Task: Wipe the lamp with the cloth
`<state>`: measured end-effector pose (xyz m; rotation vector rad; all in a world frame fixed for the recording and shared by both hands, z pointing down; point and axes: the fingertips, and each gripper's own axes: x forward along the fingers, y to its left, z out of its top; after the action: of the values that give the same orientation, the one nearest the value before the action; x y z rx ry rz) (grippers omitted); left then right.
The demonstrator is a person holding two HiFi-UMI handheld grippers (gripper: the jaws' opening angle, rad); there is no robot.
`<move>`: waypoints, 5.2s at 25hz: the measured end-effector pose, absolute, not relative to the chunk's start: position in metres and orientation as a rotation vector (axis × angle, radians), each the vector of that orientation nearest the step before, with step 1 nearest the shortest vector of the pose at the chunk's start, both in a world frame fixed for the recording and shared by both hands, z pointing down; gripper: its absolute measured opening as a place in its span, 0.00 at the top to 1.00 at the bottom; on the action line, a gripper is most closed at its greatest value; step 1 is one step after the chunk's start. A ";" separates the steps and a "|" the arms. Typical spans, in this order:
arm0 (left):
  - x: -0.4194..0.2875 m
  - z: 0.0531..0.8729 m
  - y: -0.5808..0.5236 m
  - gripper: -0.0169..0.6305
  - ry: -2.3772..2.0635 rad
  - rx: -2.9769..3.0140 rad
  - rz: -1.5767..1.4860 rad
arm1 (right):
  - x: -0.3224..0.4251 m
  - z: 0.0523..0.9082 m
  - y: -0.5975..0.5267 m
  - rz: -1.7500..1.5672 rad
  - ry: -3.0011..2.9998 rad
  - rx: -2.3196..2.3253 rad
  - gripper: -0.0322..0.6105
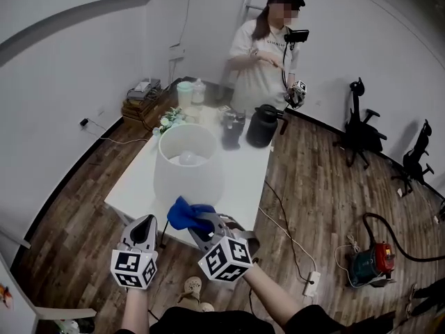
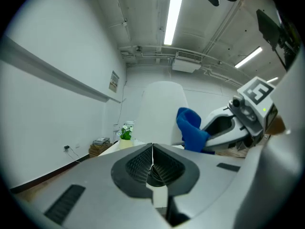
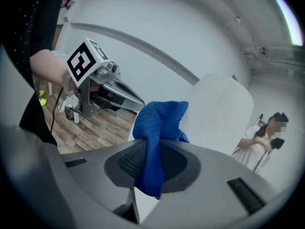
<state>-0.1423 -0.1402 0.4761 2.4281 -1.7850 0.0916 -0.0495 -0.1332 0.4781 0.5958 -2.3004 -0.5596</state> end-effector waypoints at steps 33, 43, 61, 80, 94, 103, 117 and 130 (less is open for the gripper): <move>-0.164 0.517 -0.170 0.95 -1.756 2.330 0.164 | -0.097 0.550 -0.242 -0.402 -2.577 1.116 0.83; -0.154 0.512 -0.190 0.96 -1.745 2.343 0.156 | -0.106 0.627 -0.227 -0.101 -2.473 0.766 0.83; -0.133 0.510 -0.204 0.96 -1.716 2.379 0.187 | -0.018 0.516 -0.256 -0.187 -2.847 1.076 0.83; -0.141 0.513 -0.193 0.96 -1.741 2.353 0.254 | 0.044 0.526 -0.288 0.305 -3.083 0.615 0.83; -0.176 0.526 -0.200 0.95 -1.783 2.292 0.309 | -0.044 0.538 -0.317 0.565 -3.138 -0.218 0.83; -0.171 0.534 -0.211 0.96 -1.727 2.325 0.309 | -0.054 0.595 -0.318 0.341 -2.854 -0.138 0.83; -0.165 0.519 -0.210 0.96 -1.722 2.388 0.246 | 0.076 0.528 -0.361 0.077 -2.659 0.940 0.83; -0.100 0.486 -0.164 0.96 -1.659 2.533 0.086 | 0.109 0.414 -0.177 -0.170 -2.899 1.413 0.83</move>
<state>-0.1002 -0.1639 0.4860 2.5326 -1.6594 0.0860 0.1091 -0.1772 0.4142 1.4134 -2.8990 -0.1695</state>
